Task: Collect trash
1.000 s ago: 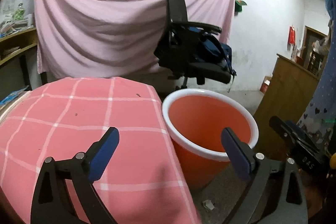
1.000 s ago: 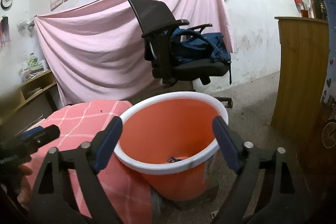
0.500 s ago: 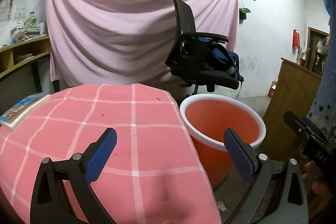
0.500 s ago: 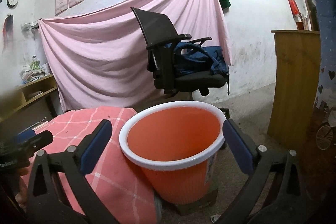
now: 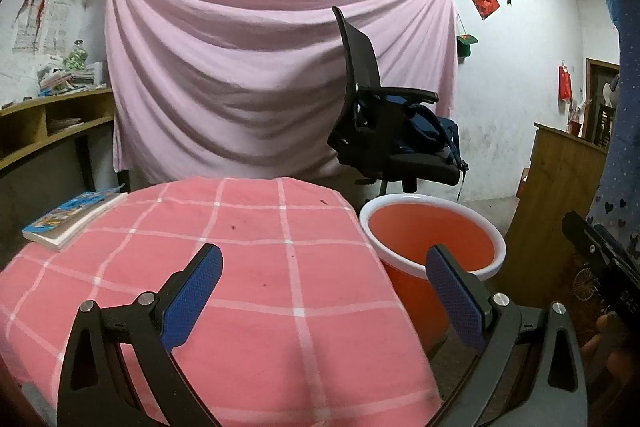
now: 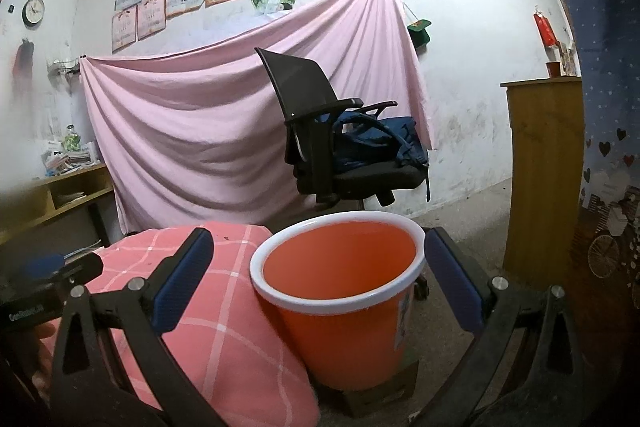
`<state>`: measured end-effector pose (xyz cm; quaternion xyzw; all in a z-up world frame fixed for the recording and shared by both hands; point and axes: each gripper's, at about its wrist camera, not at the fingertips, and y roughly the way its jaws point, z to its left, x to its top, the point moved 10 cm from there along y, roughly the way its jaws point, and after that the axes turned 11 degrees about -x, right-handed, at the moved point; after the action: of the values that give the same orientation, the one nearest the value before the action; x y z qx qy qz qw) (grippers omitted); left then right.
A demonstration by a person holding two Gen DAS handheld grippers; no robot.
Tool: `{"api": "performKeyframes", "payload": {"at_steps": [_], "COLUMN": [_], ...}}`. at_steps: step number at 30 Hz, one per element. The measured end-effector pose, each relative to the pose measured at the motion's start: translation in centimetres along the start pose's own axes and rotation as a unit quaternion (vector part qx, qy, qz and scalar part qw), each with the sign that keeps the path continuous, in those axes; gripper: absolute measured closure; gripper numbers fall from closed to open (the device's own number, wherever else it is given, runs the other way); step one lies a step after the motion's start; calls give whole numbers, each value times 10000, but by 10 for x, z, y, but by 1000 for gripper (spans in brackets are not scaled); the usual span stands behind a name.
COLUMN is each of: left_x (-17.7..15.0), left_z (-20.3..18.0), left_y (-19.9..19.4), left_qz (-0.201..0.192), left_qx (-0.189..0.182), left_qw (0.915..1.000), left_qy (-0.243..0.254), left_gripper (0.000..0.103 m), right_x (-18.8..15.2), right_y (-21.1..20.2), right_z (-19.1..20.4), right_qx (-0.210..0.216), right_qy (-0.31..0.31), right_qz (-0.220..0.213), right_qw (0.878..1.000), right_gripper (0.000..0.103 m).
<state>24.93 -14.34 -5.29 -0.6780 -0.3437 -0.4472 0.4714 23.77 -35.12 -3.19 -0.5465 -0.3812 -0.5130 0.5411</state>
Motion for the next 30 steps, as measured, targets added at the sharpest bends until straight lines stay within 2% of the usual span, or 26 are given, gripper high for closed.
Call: {"api": "performKeyframes", "payload": {"at_steps": [13,23,30], "left_x": [-12,-13,-26], "left_z": [19,37,48], "left_y": [-52,-97,-121], "left_qz": [-113,-324,-311], "left_qx": [124,292,398], "left_qw": [9997,9989,9985], "left_qy": [161,170,195], "left_gripper": [4,4,4], "right_x": [-4,-14,-21], "right_y": [-38,-77,-94], "right_z": [10,53,75], "right_qx": [-54,194,337], "right_qy": [90,-152,-339], "right_qz": [-55,-123,-116], "right_qw": [9999,9996,9988], "right_gripper": [0,0,0]}}
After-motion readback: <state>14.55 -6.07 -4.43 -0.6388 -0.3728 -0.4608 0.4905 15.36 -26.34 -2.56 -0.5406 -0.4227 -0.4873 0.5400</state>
